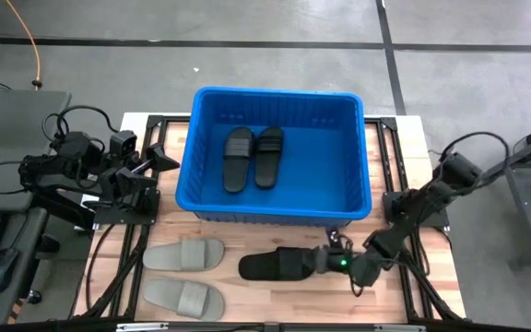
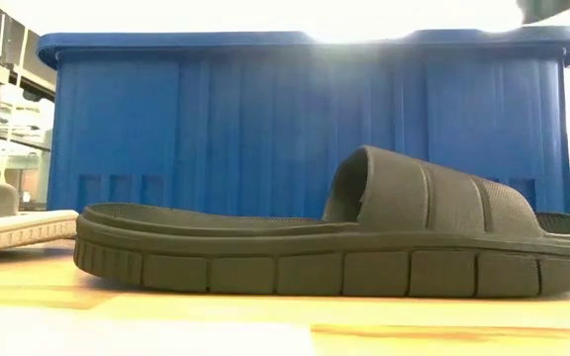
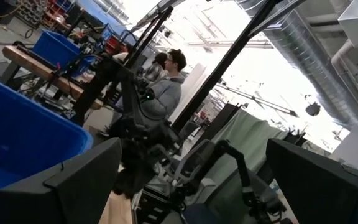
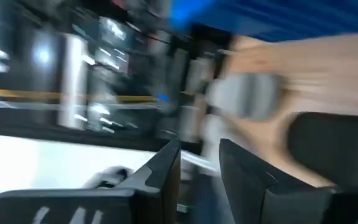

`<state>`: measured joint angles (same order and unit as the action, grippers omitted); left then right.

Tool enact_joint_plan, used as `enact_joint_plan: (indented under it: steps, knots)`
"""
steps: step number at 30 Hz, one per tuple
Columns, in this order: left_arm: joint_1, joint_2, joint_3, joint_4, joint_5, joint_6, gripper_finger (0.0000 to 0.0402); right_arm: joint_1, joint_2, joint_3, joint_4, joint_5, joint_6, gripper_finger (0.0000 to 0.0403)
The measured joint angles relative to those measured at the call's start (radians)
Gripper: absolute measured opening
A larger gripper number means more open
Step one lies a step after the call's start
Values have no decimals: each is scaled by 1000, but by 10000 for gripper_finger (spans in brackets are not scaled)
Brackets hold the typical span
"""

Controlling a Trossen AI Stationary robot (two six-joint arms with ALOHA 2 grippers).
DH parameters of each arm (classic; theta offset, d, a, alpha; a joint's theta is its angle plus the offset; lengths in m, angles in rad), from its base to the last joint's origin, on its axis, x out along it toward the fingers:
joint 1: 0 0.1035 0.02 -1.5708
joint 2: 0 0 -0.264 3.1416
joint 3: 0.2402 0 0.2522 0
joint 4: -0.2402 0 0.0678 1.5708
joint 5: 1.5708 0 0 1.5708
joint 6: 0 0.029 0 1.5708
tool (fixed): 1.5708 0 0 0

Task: Pick and place slides into bin
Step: Put the black slide into the blue bin

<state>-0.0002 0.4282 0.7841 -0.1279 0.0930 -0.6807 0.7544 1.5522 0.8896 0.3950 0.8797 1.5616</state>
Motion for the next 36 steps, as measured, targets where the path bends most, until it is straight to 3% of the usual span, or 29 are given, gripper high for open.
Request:
enact_joint_plan:
  steps: [5, 10, 14, 24, 36]
  knots:
    - [0, 5, 0, 2, -5, 2, 392, -2, -15, 6, -58, -56, 20, 101]
    - [0, 8, 0, 4, -8, 2, 392, -1, 26, 4, -221, -182, 244, 109]
    - [0, 8, 0, 4, -8, 2, 392, 7, 64, -1, -283, -203, 315, 120]
    - [0, 9, 0, 4, -33, 3, 392, 12, 137, 1, -415, -359, 528, 178]
    - [0, 8, 0, 4, -34, 3, 392, -47, 216, 1, -408, -421, 552, 206]
